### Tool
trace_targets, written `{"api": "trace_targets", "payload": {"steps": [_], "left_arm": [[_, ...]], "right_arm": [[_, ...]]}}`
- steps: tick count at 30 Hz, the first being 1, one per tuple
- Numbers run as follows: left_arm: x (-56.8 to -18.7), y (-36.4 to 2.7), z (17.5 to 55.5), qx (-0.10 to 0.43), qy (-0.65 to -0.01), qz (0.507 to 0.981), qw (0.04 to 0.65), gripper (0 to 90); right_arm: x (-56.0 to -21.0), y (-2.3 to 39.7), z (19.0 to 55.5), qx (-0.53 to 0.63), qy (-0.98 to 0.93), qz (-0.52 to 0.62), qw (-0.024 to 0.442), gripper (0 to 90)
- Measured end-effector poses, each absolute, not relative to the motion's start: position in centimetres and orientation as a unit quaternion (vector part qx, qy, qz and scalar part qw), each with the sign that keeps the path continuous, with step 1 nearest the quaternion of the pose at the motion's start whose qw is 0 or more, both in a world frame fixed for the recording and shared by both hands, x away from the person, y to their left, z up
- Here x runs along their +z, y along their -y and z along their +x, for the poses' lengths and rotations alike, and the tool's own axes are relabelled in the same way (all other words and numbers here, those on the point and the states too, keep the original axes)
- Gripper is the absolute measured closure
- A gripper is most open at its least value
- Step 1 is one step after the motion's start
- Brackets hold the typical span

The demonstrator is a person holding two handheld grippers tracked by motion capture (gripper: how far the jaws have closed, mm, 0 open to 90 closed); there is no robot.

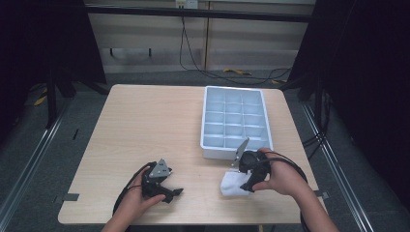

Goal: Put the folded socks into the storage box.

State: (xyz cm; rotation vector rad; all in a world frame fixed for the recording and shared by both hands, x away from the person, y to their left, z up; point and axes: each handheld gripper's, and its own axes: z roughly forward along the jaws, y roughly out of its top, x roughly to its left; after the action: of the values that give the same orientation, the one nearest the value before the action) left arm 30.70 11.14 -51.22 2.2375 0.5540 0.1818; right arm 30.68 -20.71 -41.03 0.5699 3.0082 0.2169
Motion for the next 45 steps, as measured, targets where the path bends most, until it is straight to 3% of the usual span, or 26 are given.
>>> {"api": "trace_targets", "payload": {"steps": [19,35,45], "left_arm": [[-51.2,-11.1,30.7,0.071,-0.219,0.886,0.403,15.8],[-51.2,-11.1,30.7,0.071,-0.219,0.886,0.403,15.7],[-51.2,-11.1,30.7,0.071,-0.219,0.886,0.403,15.7]], "right_arm": [[-41.9,18.9,30.6,0.056,-0.987,0.152,0.019,30.0],[-42.8,19.0,31.3,0.047,-0.986,0.158,0.021,24.7],[-44.1,19.3,33.0,0.043,-0.984,0.173,-0.009,21.5]]}}
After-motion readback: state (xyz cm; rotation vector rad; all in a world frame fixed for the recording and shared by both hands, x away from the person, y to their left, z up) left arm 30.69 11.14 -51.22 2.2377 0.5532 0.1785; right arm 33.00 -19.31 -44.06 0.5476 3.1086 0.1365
